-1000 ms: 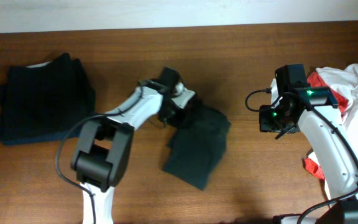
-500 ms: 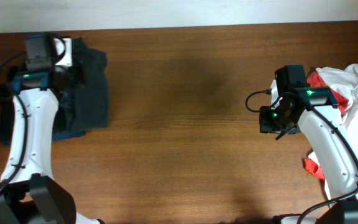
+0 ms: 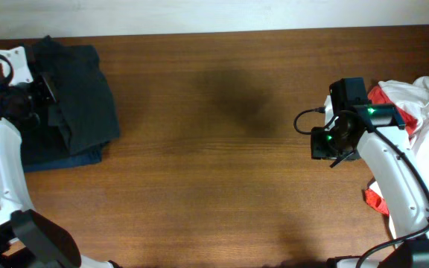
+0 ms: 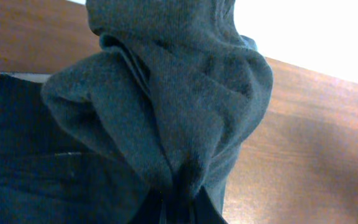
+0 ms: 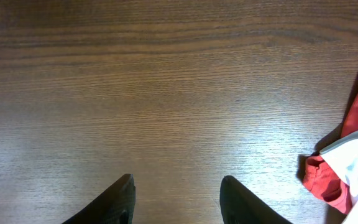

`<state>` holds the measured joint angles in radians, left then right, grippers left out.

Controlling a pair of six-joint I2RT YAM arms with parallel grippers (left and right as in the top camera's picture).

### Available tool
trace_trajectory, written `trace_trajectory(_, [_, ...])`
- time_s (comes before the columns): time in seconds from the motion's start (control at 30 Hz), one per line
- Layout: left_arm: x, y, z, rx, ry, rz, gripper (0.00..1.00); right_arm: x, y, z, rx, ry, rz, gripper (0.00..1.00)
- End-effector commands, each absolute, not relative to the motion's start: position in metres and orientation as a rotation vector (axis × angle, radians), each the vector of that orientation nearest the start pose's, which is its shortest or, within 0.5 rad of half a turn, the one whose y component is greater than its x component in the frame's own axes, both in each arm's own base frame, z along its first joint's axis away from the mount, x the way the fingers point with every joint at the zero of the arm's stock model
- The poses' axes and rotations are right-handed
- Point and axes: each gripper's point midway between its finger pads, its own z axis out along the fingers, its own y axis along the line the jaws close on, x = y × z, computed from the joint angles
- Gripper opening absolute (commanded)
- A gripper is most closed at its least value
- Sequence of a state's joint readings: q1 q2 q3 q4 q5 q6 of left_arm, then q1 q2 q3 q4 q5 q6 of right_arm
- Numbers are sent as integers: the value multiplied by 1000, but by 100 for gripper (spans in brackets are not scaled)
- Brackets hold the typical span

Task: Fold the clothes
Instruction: 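Lower the folded shirt onto the dark pile at left, left gripper, then press and straighten the shirt on top of the pile with left gripper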

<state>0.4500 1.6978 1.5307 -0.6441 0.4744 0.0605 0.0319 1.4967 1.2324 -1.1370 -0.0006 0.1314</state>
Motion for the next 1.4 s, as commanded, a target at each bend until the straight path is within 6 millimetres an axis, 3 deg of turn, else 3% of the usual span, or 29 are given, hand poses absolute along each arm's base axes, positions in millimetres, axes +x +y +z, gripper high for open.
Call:
trace_trajectory(0.0, [449,150,253,-213,2198,-289,0,298,8,138,154,2935,27,48])
trace_trajectory(0.27, [459,230,193,-378,2215,-201,2,297,8,138,154,2937,27,48])
trace_trajectory(0.3, [457,241,187,-407,2221,-163,24,297,8,138,154,2937,27,48])
trace_trajectory(0.33, [452,257,180,-455,2233,-104,85,297,8,138,154,2937,27,48])
trace_trajectory(0.37, [448,264,178,-476,2236,-89,99,297,8,138,154,2936,28,49])
trace_trajectory(0.47, [441,269,186,-541,2199,-153,99,297,8,138,154,2937,27,49])
trace_trajectory(0.53, [446,244,211,-449,2137,-307,99,298,8,138,154,2936,27,49])
trace_trajectory(0.6, [450,215,222,-375,2125,-413,99,298,8,138,154,2936,27,49])
trace_trajectory(0.73, [447,164,200,-370,2252,-552,99,297,8,138,154,2941,26,49])
trace_trajectory(0.8, [440,141,180,-398,2350,-611,99,295,8,137,154,2946,26,49])
trace_trajectory(0.97, [420,147,116,-533,2487,-611,99,294,8,137,155,2951,26,49])
trace_trajectory(1.03, [401,168,75,-679,2577,-559,99,293,8,137,155,2956,25,49])
trace_trajectory(1.07, [396,176,69,-734,2581,-556,99,292,8,137,155,2961,24,49])
trace_trajectory(1.13, [389,189,69,-788,2558,-565,99,290,5,136,157,2968,1,49])
trace_trajectory(1.2, [391,192,82,-786,2473,-676,99,290,5,136,157,2969,1,49])
trace_trajectory(1.3, [406,178,108,-664,2340,-866,99,290,5,136,157,2969,1,49])
trace_trajectory(1.37, [419,164,128,-525,2298,-905,99,290,5,136,157,2969,1,49])
